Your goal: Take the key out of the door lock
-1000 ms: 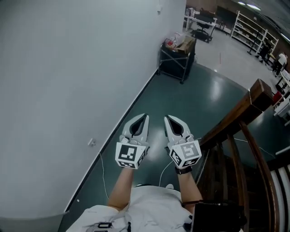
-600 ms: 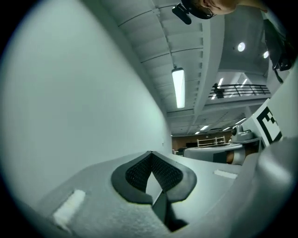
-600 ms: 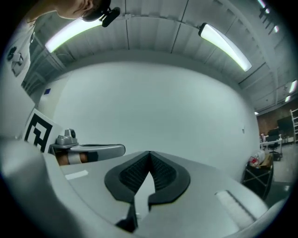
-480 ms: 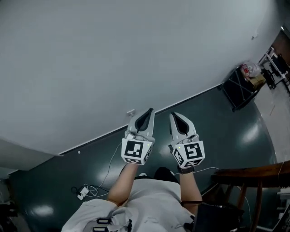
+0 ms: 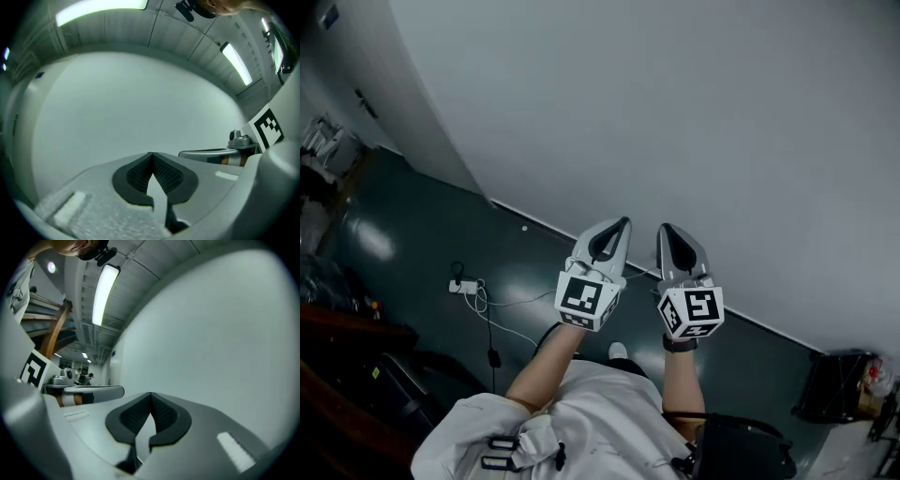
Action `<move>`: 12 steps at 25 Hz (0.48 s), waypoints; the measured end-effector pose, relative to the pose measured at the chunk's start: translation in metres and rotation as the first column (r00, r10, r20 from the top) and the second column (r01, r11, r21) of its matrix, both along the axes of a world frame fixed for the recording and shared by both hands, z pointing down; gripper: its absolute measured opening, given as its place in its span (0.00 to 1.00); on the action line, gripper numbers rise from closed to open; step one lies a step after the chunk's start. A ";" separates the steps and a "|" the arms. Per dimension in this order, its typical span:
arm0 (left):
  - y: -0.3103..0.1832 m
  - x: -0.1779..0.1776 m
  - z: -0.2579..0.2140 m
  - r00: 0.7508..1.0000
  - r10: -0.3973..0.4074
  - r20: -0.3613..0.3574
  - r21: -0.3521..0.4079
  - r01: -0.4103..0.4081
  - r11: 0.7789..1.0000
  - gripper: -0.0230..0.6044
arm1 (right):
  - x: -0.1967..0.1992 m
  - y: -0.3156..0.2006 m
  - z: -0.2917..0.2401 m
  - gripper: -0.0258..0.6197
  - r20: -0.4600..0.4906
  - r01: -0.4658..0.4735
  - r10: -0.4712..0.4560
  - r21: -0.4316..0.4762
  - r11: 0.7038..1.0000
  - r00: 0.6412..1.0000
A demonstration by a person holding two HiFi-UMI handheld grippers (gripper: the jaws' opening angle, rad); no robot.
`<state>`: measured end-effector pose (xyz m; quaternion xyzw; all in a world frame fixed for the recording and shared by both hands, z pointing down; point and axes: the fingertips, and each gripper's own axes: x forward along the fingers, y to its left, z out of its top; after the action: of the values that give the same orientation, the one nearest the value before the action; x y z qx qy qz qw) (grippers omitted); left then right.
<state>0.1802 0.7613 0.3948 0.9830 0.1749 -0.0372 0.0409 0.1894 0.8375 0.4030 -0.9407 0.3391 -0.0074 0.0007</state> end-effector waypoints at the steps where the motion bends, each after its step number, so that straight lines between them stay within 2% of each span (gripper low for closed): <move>1: -0.013 0.000 0.001 0.998 -0.061 0.006 0.002 0.061 0.998 0.04 | 0.005 -0.016 0.000 0.05 0.006 0.063 -0.063 0.009 0.998 0.998; 3: -0.048 -0.013 -0.001 0.979 -0.202 0.017 0.007 0.202 0.979 0.04 | 0.004 -0.053 -0.002 0.05 0.009 0.197 -0.197 0.022 0.980 0.980; 5: -0.090 -0.039 -0.004 0.937 -0.349 0.022 0.016 0.349 0.937 0.04 | -0.009 -0.095 -0.004 0.05 0.009 0.334 -0.334 0.033 0.942 0.943; 9: -0.166 -0.099 0.003 0.819 -0.573 0.035 0.043 0.572 0.819 0.04 | -0.038 -0.173 0.011 0.05 0.034 0.532 -0.534 0.063 0.845 0.845; 12: -0.223 -0.148 0.006 0.712 -0.701 0.036 0.045 0.700 0.713 0.04 | -0.067 -0.234 0.014 0.05 0.040 0.644 -0.648 0.083 0.761 0.760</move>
<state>0.0321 0.5379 0.4007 0.9771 -0.2110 -0.0229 0.0144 0.1224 0.6032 0.4171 -0.7649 0.6423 -0.0274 0.0394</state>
